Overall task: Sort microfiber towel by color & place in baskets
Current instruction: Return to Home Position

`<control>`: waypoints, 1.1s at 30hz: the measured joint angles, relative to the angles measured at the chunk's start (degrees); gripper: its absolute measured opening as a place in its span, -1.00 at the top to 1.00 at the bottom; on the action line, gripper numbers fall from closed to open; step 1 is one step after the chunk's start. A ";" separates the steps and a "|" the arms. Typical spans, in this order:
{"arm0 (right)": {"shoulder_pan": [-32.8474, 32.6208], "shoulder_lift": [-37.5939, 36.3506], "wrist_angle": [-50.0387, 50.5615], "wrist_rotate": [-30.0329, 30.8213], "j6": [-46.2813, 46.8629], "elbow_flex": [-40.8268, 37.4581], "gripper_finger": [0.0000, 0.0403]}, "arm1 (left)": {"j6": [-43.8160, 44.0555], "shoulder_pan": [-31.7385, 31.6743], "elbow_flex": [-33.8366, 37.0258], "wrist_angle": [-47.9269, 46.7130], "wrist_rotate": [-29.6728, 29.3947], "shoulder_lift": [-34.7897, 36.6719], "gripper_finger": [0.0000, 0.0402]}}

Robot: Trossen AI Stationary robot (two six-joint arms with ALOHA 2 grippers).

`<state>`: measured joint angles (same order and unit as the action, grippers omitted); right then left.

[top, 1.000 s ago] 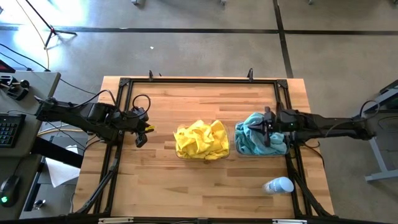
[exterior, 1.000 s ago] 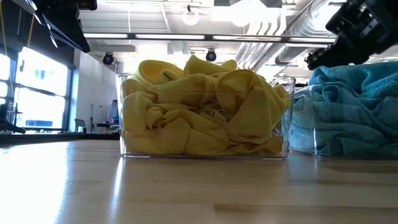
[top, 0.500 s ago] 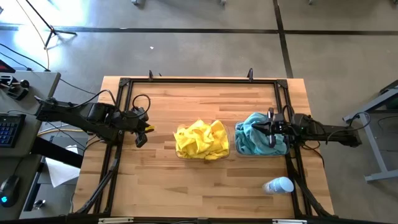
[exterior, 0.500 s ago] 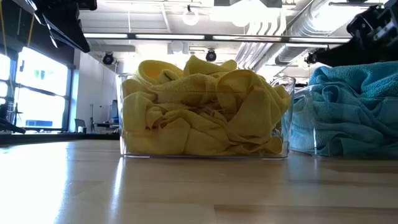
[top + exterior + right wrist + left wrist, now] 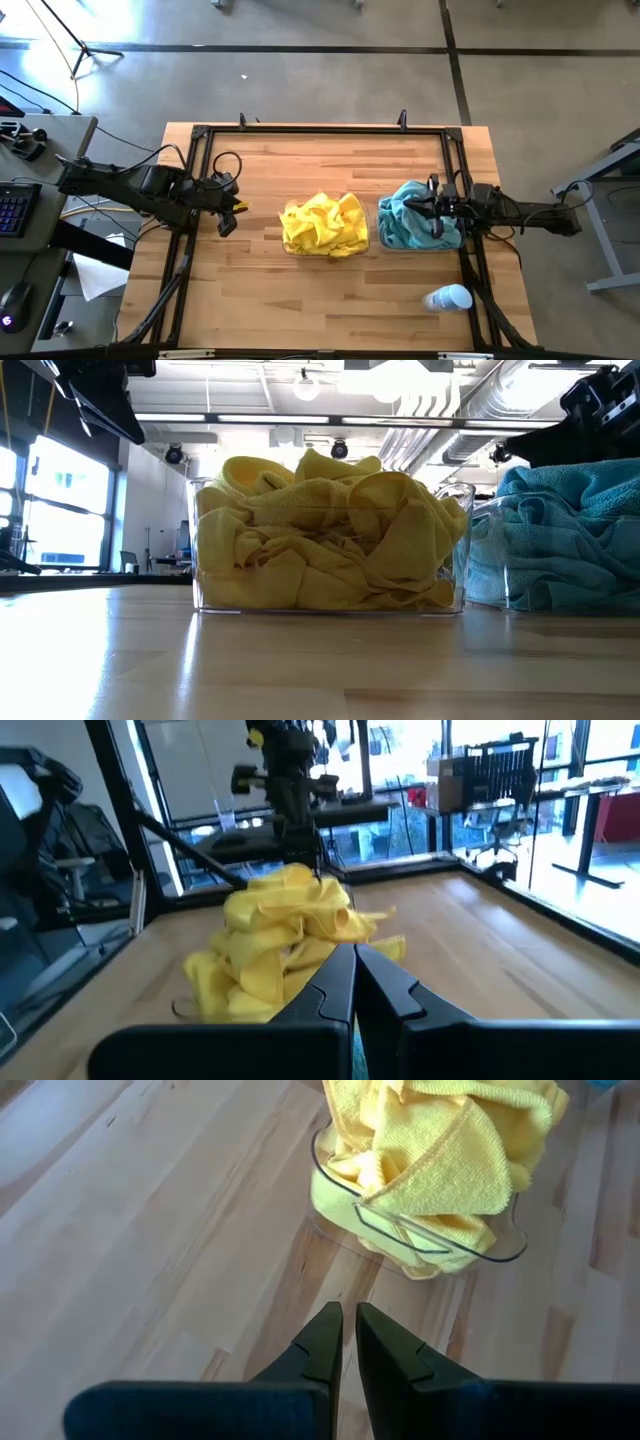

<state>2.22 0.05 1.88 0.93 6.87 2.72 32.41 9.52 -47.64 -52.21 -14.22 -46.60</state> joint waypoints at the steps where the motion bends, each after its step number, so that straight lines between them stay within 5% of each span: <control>1: 0.00 0.00 0.63 0.03 -0.29 0.00 1.00 | -0.42 0.00 0.00 0.00 0.00 0.01 0.90; 10: 0.00 0.31 -0.29 1.77 0.61 -1.05 1.00 | -8.12 0.00 0.00 1.29 -0.05 0.01 0.90; 22: 0.00 0.33 -0.29 1.88 0.59 -1.05 1.00 | -30.75 0.00 0.21 10.91 -0.09 3.00 0.90; 33: 0.00 0.33 -0.27 1.88 0.59 -1.05 1.00 | -34.27 -0.02 19.50 31.35 5.98 22.92 0.90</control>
<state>2.22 0.38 1.61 2.81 7.46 1.67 -1.85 9.50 -28.13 -20.86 -8.24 -23.69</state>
